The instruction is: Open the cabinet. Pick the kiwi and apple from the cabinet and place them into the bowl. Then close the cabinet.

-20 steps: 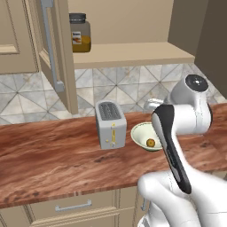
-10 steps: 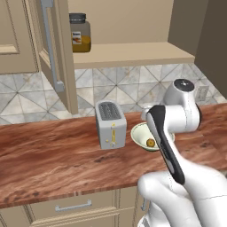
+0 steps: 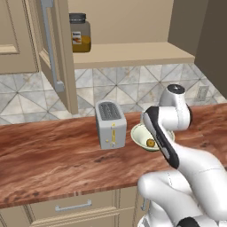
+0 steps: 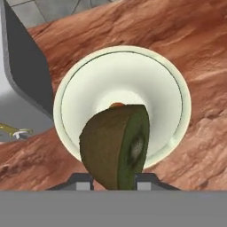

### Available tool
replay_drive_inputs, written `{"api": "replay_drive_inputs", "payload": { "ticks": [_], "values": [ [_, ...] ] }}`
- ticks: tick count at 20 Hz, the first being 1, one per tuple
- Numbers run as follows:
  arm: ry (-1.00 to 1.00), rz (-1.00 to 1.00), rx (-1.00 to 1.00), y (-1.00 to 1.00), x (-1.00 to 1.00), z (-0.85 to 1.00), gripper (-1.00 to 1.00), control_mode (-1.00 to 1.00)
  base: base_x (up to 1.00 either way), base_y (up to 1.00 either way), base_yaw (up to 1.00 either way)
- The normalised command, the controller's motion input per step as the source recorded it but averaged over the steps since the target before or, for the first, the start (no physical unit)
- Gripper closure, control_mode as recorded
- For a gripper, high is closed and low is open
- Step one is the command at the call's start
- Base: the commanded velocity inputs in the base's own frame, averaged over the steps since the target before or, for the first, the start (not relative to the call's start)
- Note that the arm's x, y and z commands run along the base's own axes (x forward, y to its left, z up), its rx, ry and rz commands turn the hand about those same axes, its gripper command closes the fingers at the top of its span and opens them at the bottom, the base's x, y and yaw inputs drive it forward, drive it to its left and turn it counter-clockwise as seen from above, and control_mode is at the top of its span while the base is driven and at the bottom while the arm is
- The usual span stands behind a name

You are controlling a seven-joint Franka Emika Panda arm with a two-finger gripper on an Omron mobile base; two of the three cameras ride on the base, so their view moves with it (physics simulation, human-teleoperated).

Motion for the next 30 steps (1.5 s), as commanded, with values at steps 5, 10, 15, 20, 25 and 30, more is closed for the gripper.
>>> {"api": "replay_drive_inputs", "payload": {
  "ticks": [5, 10, 15, 20, 25, 30],
  "values": [
    [0.05, 0.01, -0.01, -0.18, 0.57, -0.51, 1.00, -1.00, 0.00, 0.00, 0.00],
    [0.00, 0.01, -0.01, -0.08, 0.48, -0.49, 1.00, -1.00, 0.00, 0.00, 0.00],
    [0.00, 0.00, -0.01, -0.11, 0.46, -0.42, 1.00, -1.00, 0.00, 0.00, 0.00],
    [0.00, 0.00, -0.02, -0.02, 0.41, -0.38, -1.00, -1.00, 0.00, 0.00, 0.00],
    [-0.01, 0.00, 0.00, 0.00, 0.00, -0.02, -1.00, -1.00, 0.00, 0.00, 0.00],
    [-0.05, 0.00, 0.00, 0.00, 0.00, 0.22, -1.00, -1.00, 0.00, 0.00, 0.00]
  ]
}}
